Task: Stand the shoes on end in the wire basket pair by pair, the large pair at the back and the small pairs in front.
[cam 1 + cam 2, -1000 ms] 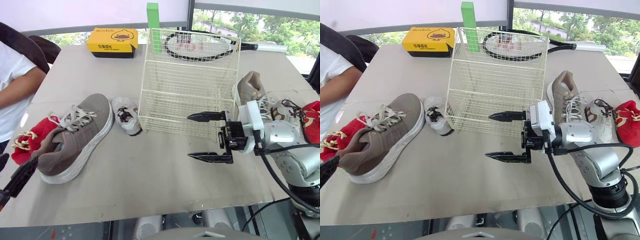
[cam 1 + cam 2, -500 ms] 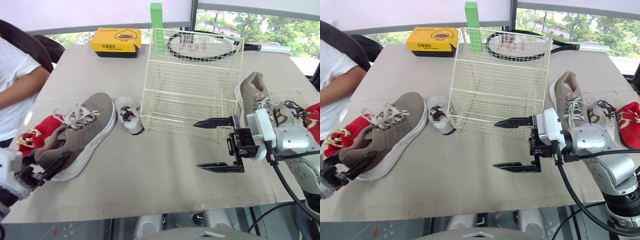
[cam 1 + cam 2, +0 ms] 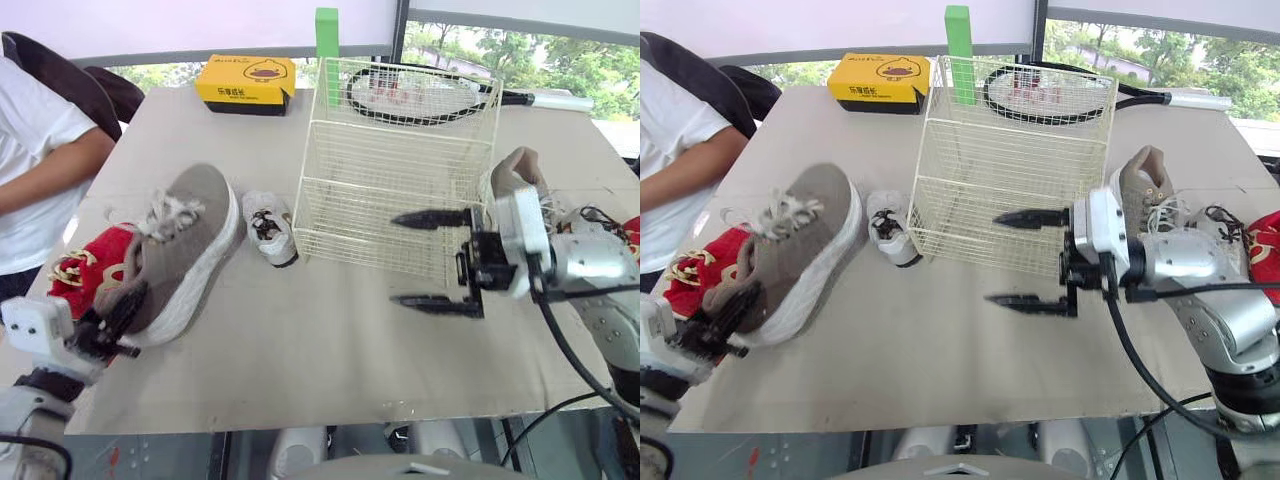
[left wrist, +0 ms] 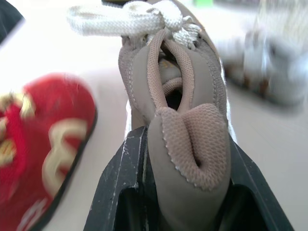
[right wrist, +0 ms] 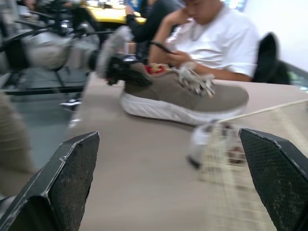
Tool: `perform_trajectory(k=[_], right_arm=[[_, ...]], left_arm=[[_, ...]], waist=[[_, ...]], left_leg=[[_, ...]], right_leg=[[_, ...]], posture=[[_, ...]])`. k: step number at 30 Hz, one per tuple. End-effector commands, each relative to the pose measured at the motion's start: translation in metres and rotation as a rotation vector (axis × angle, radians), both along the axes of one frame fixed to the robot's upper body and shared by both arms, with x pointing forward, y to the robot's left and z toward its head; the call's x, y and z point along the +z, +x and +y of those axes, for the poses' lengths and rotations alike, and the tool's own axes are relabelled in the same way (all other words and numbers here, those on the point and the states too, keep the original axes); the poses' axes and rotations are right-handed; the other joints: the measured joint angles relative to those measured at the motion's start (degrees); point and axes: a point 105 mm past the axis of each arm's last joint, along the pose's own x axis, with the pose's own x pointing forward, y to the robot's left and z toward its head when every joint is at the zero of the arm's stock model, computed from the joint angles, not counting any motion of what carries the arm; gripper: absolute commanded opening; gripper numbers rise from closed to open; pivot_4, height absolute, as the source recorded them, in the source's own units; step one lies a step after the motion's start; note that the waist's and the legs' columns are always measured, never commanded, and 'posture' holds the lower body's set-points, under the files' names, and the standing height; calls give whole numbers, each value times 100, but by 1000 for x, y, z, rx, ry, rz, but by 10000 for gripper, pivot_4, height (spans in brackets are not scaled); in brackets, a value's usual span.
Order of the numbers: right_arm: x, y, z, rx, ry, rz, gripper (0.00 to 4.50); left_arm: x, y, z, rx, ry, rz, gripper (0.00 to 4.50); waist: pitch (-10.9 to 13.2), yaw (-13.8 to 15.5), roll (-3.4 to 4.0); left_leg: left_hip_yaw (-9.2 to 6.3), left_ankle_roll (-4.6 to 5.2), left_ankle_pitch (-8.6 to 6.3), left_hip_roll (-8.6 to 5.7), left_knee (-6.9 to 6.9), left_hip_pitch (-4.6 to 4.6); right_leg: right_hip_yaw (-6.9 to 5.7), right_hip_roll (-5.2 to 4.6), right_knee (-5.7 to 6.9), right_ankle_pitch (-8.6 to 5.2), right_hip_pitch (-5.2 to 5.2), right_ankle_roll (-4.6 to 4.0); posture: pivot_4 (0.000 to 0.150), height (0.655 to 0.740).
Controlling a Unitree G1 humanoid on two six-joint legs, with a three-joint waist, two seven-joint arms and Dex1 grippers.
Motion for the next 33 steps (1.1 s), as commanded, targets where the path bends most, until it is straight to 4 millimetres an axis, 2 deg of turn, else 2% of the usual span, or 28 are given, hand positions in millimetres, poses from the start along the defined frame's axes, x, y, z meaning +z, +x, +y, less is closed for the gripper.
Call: perform_trajectory(k=[1,5,8,9,11,13,16,20,24,26,29,32,33], right_arm=[[27,17,2,-70,37,-42,45000],[70,24,2,-30,68,-125,45000],[104,43,0,-111,-57,-268,45000],[121,48,-2,-126,-86,-318,45000],[153,51,-2,-111,-118,-342,45000],[176,52,1,-103,-138,-365,45000],[198,52,9,-93,-232,-408,45000],[197,62,16,-77,-391,-430,45000],[174,91,15,-145,-615,-341,45000],[158,103,11,-148,-715,-272,45000],[143,117,8,-175,-781,-186,45000],[134,123,3,-178,-829,-166,38078],[133,124,2,-176,-832,-169,32969]], left_arm=[[93,3,-31,1,65,-356,9175],[134,18,-68,-132,115,-494,9175],[157,32,-101,-291,239,-552,9175],[162,37,-114,-371,300,-563,9175],[167,46,-133,-497,405,-567,9175],[167,53,-143,-582,472,-563,9175],[167,64,-156,-697,579,-572,9175],[167,70,-168,-791,676,-616,9175],[167,68,-178,-857,794,-695,9175],[169,64,-183,-870,876,-766,9175],[173,60,-186,-860,962,-865,9175],[178,59,-188,-820,1050,-952,9144],[179,60,-188,-806,1073,-967,9144]], waist=[[0,-14,-28],[9,-41,-12],[25,-41,12],[36,-29,21],[38,-38,25],[44,-62,35],[48,-124,41],[50,-196,44],[53,-197,50],[54,-188,52],[55,-184,53],[57,-178,55],[57,-178,55]], left_leg=[[-13,-13,9,1,1,-6],[-15,-19,16,-3,-8,-3],[-11,-17,16,-10,-11,-4],[-9,-17,16,-14,-7,-3],[13,-18,17,-13,-10,0],[26,-17,16,-10,-21,4],[35,-16,16,-3,-34,0],[35,-15,15,2,-37,-7],[47,-14,14,2,-35,-32],[45,-34,26,2,-10,-90],[49,-37,28,1,-6,-101],[50,-35,27,1,-6,-106],[48,-35,27,1,-6,-108]], right_leg=[[-7,1,1,3,3,-4],[-6,15,0,8,9,-12],[-4,31,-1,8,6,-12],[-4,33,3,8,6,-11],[-11,45,-1,6,8,-12],[-7,48,-4,5,7,-10],[-4,55,-6,6,-5,-8],[-4,62,-8,16,-13,16],[3,60,-2,16,-44,19],[2,61,12,18,-98,20],[4,60,9,19,-105,20],[3,60,6,19,-108,21],[2,60,6,19,-108,21]], posture=[[1500,7400],[1500,7400],[1500,7400],[1500,7400],[1500,7400],[1500,7400],[1500,7400],[1500,7400],[1500,7400],[1500,7400],[1500,7400],[1500,7400],[1500,7400]])
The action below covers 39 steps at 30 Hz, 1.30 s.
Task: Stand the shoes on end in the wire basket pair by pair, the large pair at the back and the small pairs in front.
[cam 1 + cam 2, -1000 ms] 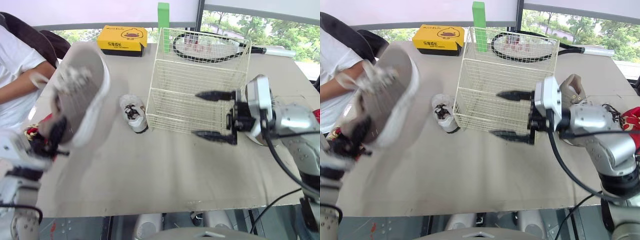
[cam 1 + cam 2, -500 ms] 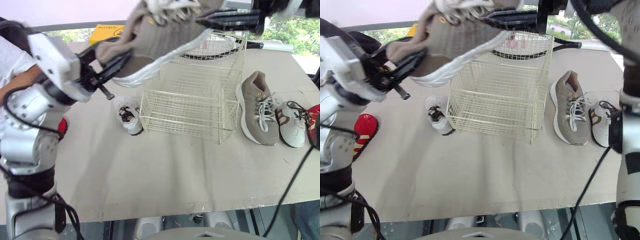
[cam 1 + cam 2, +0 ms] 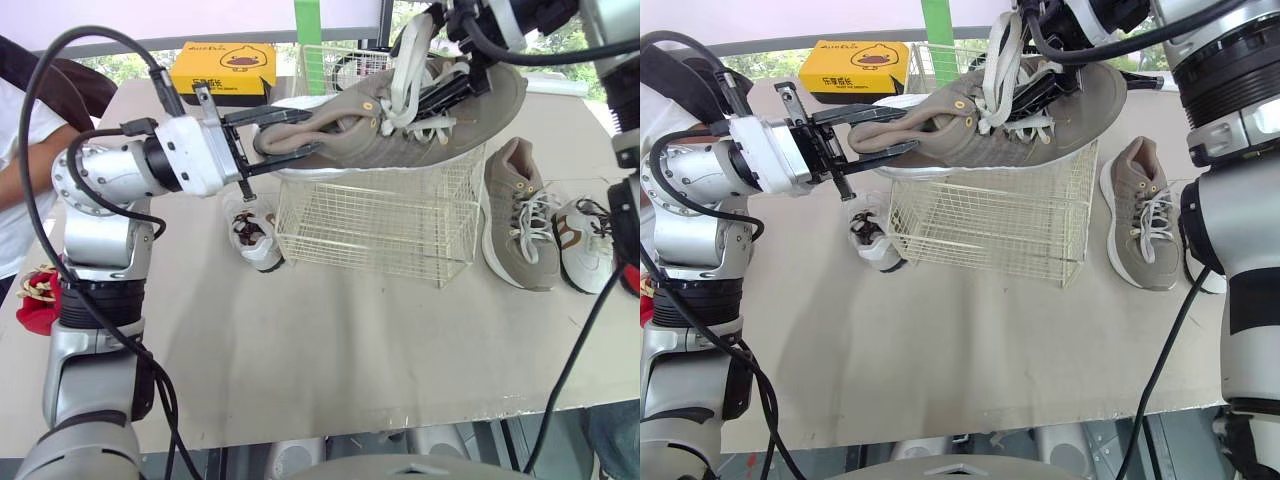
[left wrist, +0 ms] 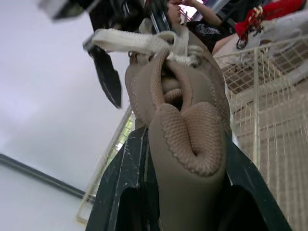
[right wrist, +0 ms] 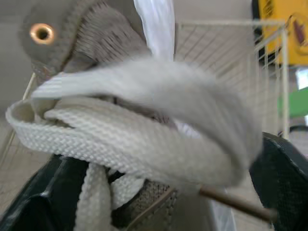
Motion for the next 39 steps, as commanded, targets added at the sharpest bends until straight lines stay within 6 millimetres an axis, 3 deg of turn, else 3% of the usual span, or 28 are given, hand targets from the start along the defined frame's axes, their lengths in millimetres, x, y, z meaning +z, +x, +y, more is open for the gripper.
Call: perform_trajectory(k=[1,3,6,8,9,12,14,16,19,23,27,33,36,39], right_arm=[[5,-2,-9,4,-55,-23,28938],[8,-4,-9,28,-41,-40,18505],[13,-7,-10,47,-5,-64,7004],[17,-7,-12,39,42,-92,1604],[21,-5,-13,25,83,-103,134],[31,-5,-17,-11,188,-115,0],[44,-7,-20,-47,313,-101,0],[56,-10,-22,-73,426,-80,0],[72,-16,-23,-102,619,-16,0],[68,-25,-16,-117,750,57,0],[54,-36,1,-111,841,150,0],[35,-52,13,-105,869,210,0],[27,-58,15,-103,865,224,0],[20,-60,11,-133,874,218,0]], left_arm=[[35,-19,-2,-33,-9,-291,9144],[38,-17,1,-12,-19,-317,9144],[44,-15,9,20,-35,-325,9144],[50,-16,15,27,-100,-262,18055],[57,-15,21,35,-179,-200,20367],[79,-9,43,61,-453,4,35555],[90,-4,74,73,-729,229,43150],[85,-3,92,76,-881,414,43150],[57,-3,108,61,-1087,733,43150],[11,-15,72,46,-1033,991,43150],[-7,-24,19,-84,-994,1159,43150],[6,-15,-12,-213,-1031,1216,43150],[14,-5,-17,-243,-1050,1230,43150],[28,3,-12,-292,-1103,1234,34759]], waist=[[0,0,0],[0,-2,0],[3,-9,6],[4,-4,6],[3,-1,6],[4,-5,6],[5,-9,7],[8,-44,9],[9,-38,11],[6,-7,5],[6,49,1],[6,104,1],[4,127,-2],[4,125,-2]], left_leg=[[0,0,0,0,0,0],[0,0,0,0,0,0],[2,-1,0,1,1,1],[0,-1,1,3,1,1],[-1,-1,1,4,1,1],[-3,-1,1,5,3,-1],[-4,-1,1,5,5,-1],[-18,-1,1,10,4,-1],[-41,-1,1,20,0,8],[-58,-12,6,28,0,8],[-72,-24,13,-7,11,8],[-82,-35,25,-27,33,19],[-75,-33,25,-24,33,29],[-78,-33,25,-20,33,30]], right_leg=[[0,0,0,0,0,0],[0,0,1,0,0,0],[1,0,5,1,-2,1],[0,0,10,1,-5,1],[-1,0,12,1,-5,1],[-1,-1,13,1,-5,2],[-1,-5,18,1,-6,2],[2,-6,33,1,-12,3],[-1,-9,73,-6,-15,12],[-13,-13,83,-8,-12,14],[-13,-34,78,-8,-4,12],[-11,-23,91,1,12,-2],[-20,-12,95,1,21,-3],[-24,-7,95,1,25,-3]], posture=[[1500,7400],[1500,7400],[1500,7400],[1500,7400],[1500,7400],[1500,7400],[1500,7400],[1500,7400],[1500,7400],[1500,7400],[1500,7400],[1500,7400],[1500,7400],[1500,7400]])
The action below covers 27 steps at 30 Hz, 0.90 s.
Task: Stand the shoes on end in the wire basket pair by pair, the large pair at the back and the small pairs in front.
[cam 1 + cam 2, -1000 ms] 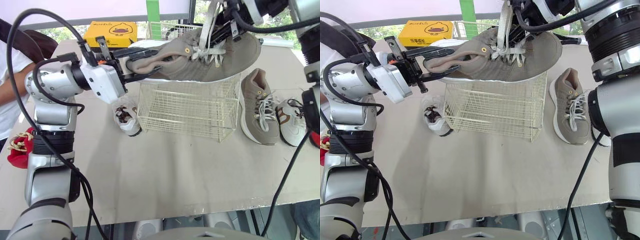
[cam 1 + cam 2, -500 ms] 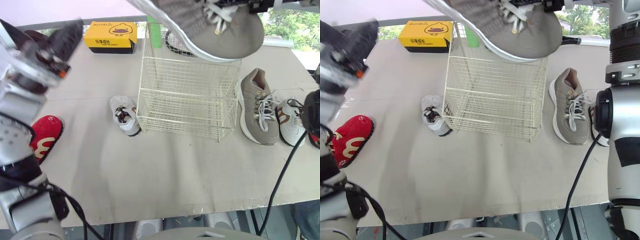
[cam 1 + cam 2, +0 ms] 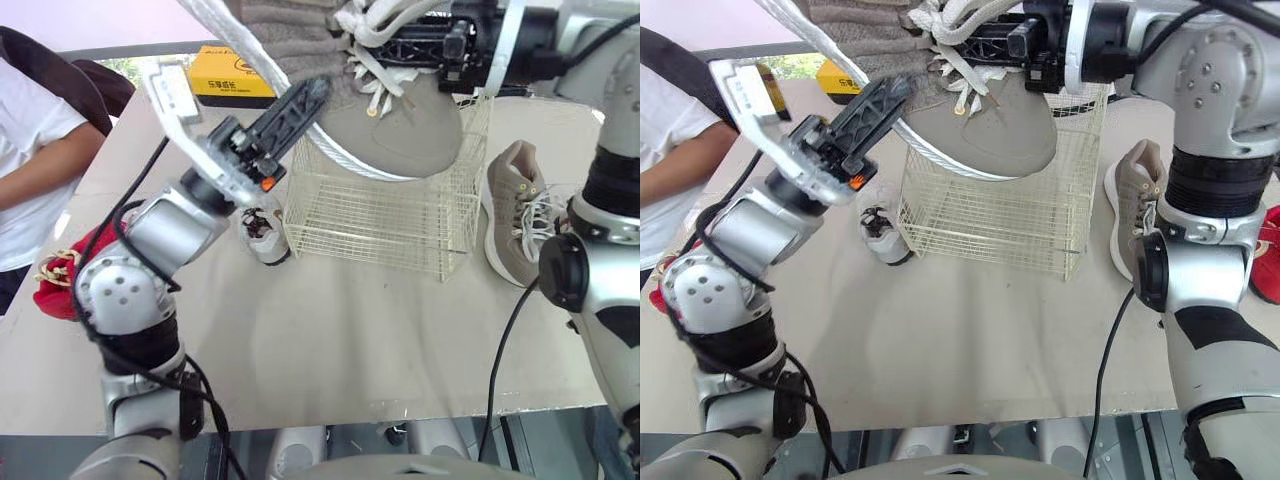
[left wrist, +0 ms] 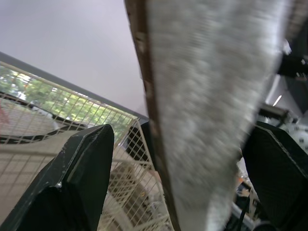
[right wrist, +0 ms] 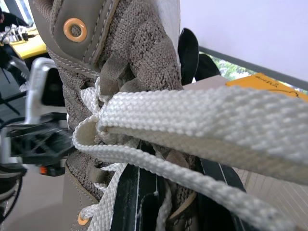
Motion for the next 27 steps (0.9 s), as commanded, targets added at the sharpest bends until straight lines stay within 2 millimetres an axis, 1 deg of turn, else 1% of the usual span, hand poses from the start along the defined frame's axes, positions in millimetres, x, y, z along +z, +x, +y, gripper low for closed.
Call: perform_trajectory(k=[1,2,3,4,5,6,7,8,9,10,12,13,14,15,17,18,20,21,23,24,26,27], right_arm=[[8,-12,-7,-18,39,-63,0],[5,-11,-9,-30,42,-72,0],[3,-13,-10,-27,54,-84,0],[3,-15,-11,-28,73,-103,0],[4,-12,-14,-66,97,-124,0],[3,-10,-18,-94,109,-150,4490],[3,-13,-22,-106,146,-185,9109],[2,-16,-26,-124,166,-214,11810],[1,-19,-28,-131,178,-233,16464],[-1,-25,-32,-150,194,-293,22616],[-7,-34,-39,-204,228,-357,31295],[-12,-37,-43,-234,243,-376,33541],[-16,-44,-44,-212,279,-375,38430],[-20,-49,-47,-209,304,-380,38497],[-26,-54,-56,-250,353,-359,38497],[-30,-57,-58,-247,347,-349,38497],[-39,-66,-62,-257,318,-345,38497],[-43,-68,-65,-277,304,-345,38497],[-49,-73,-71,-311,282,-347,38497],[-52,-77,-73,-324,270,-348,38497],[-56,-83,-79,-361,259,-348,38497],[-58,-85,-82,-377,258,-348,38497]], left_arm=[[19,4,10,6,-60,-36,31795],[21,5,10,1,-50,-41,25752],[21,5,11,-1,-33,-50,20896],[22,6,11,0,-17,-58,17025],[24,7,12,1,-4,-72,16123],[28,8,14,4,8,-91,16052],[33,10,17,11,21,-113,15978],[40,15,21,35,42,-152,15765],[45,18,24,51,58,-180,15671],[55,26,29,90,97,-240,15530],[75,41,36,165,167,-353,15522],[84,50,40,203,197,-398,15519],[91,58,42,247,239,-453,15485],[96,64,40,258,283,-510,15375],[104,73,35,262,355,-607,15237],[104,77,31,262,402,-654,15158],[109,84,22,239,436,-709,15158],[108,87,16,226,479,-731,15158],[101,90,5,183,552,-769,15158],[97,92,1,162,584,-782,15158],[79,97,-10,124,707,-809,15158],[72,99,-13,107,733,-805,15158]], waist=[[0,-11,0],[0,-15,0],[0,-32,0],[0,-40,0],[0,-45,0],[0,-52,0],[0,-59,0],[0,-60,0],[0,-56,0],[0,-58,0],[0,-55,0],[-2,-28,-5],[-2,1,-7],[-2,17,-6],[-2,22,-5],[-2,16,-5],[-2,30,-6],[-2,61,-9],[-1,24,-9],[-1,13,-9],[-1,3,-9],[-1,-6,-9]], left_leg=[[1,0,0,0,0,0],[1,-2,1,0,0,-1],[1,-6,4,0,-1,-2],[0,-18,10,0,-2,-2],[-1,-18,11,1,-2,-4],[-3,-18,11,1,-4,-5],[-2,-18,11,1,-6,-6],[-4,-19,11,1,-9,-7],[-4,-18,11,1,-9,-7],[-6,-19,11,2,-9,-9],[-6,-19,11,1,-10,-8],[-2,-19,11,1,-12,-7],[-5,-19,11,2,-13,-9],[-7,-19,11,2,-13,-8],[-2,-19,11,2,-16,-8],[4,-19,11,2,-16,-8],[9,-18,11,2,-16,-10],[9,-17,10,3,-16,-12],[2,-14,8,2,-16,-24],[5,9,-5,2,-17,-25],[4,14,-8,2,-17,-31],[5,14,-8,3,-17,-30]], right_leg=[[2,0,0,0,-1,0],[2,0,0,0,-1,0],[3,0,-1,0,-2,0],[2,0,-1,0,-3,1],[1,1,-2,0,-3,1],[-1,1,-4,-1,-3,1],[-1,2,-5,-1,-4,2],[-3,3,-7,-1,-5,2],[-4,3,-7,-1,-4,2],[-7,5,-9,-1,-5,2],[-8,7,-9,-2,-4,2],[-4,8,-11,-2,-4,3],[-9,10,-12,-2,-3,2],[-12,15,-15,-3,-3,2],[-7,16,-19,-2,-2,2],[-3,15,-23,-2,-3,2],[1,15,-31,-2,-1,2],[2,14,-34,-2,-1,2],[-3,17,-49,-3,-1,2],[3,17,-51,-3,-2,2],[5,18,-58,-3,-4,3],[6,19,-62,-3,-4,4]], posture=[[1500,7400],[1500,7400],[1500,7400],[1500,7400],[1500,7400],[1500,7400],[1500,7400],[1500,7400],[1500,7400],[1500,7400],[1500,7400],[1500,7400],[1500,7400],[1500,7400],[1500,7400],[1500,7400],[1500,7400],[1500,7400],[1500,7400],[1500,7400],[1500,7400],[1500,7400]])
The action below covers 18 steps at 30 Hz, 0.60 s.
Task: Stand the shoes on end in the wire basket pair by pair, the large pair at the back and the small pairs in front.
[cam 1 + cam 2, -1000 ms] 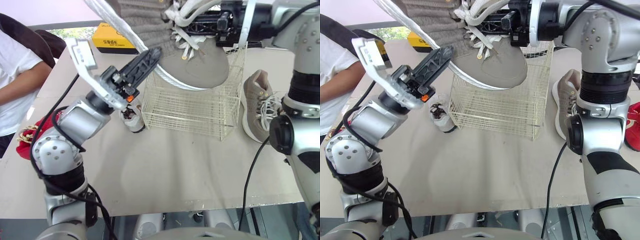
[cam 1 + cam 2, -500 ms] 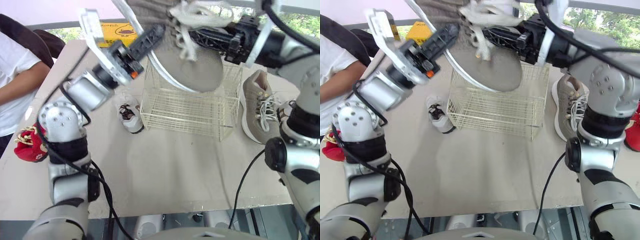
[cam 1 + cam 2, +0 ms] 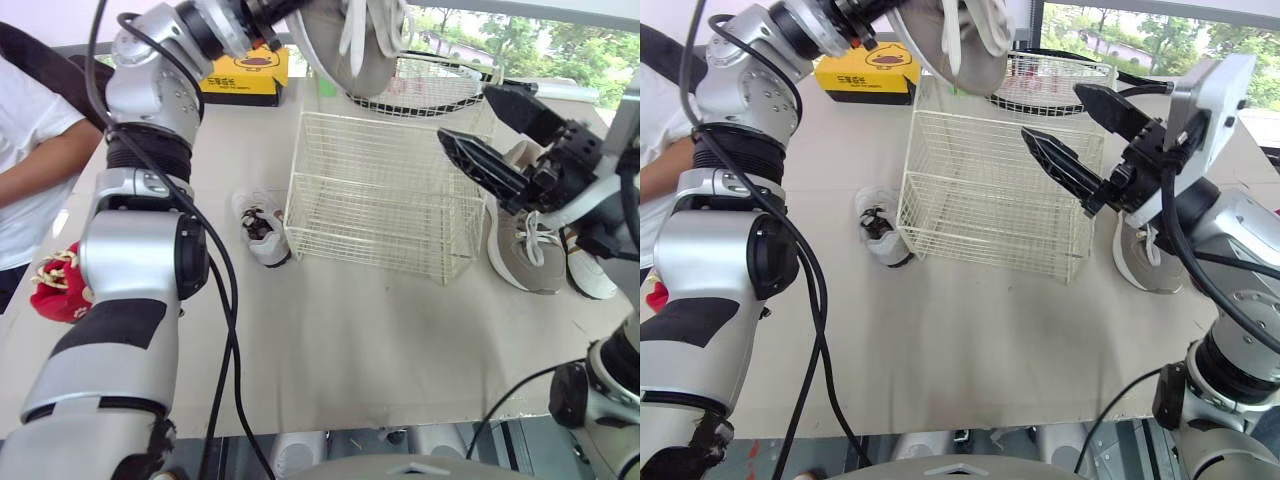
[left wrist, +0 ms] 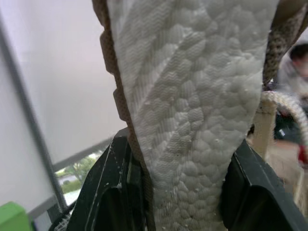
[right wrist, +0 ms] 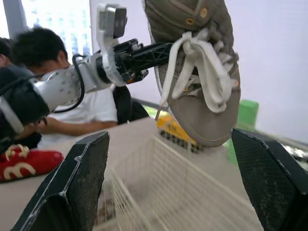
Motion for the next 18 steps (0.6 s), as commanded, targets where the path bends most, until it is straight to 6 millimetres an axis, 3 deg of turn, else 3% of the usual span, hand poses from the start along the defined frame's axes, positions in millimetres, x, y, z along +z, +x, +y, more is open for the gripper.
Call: perform_trajectory(k=[1,4,8,9,10,12,14,16,18], right_arm=[[6,-17,-6,-44,8,-63,38497],[2,-24,-10,-83,7,-57,38497],[-3,-29,-10,-119,3,-46,38497],[-5,-30,-9,-126,1,-41,38497],[-6,-31,-9,-132,-1,-37,38497],[-7,-31,-7,-134,0,-32,38497],[-6,-31,-6,-130,7,-28,38497],[-6,-30,-5,-121,6,-19,38497],[-6,-27,-5,-111,-9,-9,38497]], left_arm=[[-7,-1,-12,-6,154,-72,15158],[-37,5,-19,2,310,-56,15158],[-70,14,-11,44,451,30,15158],[-74,15,-7,56,460,50,25092],[-77,16,-4,59,469,71,27263],[-79,16,4,67,472,97,39168],[-77,17,15,97,455,117,44367],[-70,17,22,121,414,132,44798],[-49,14,28,105,289,141,44798]], waist=[[0,-15,0],[0,-24,-1],[0,-69,-1],[0,-86,-1],[-1,-115,-2],[-1,-136,-2],[-1,-143,-2],[-1,-149,-3],[-1,-156,-5]], left_leg=[[1,2,-1,1,-2,0],[0,14,-8,3,-2,3],[0,16,-9,5,-1,6],[0,16,-10,5,-1,6],[0,17,-10,5,-1,6],[0,24,-14,6,-2,13],[0,24,-14,6,0,14],[-1,24,-14,6,1,23],[-1,24,-14,6,4,27]], right_leg=[[1,0,-1,0,0,1],[4,3,0,-1,1,1],[8,4,7,-1,0,1],[9,4,8,-1,0,1],[9,4,8,-1,0,2],[14,5,11,-3,3,5],[16,4,16,-3,2,5],[25,5,26,-3,2,6],[24,5,31,-3,3,5]], posture=[[1500,7400],[1500,7400],[1500,7400],[1500,7400],[1500,7400],[1500,7400],[1500,7400],[1500,7400],[1500,7400]])
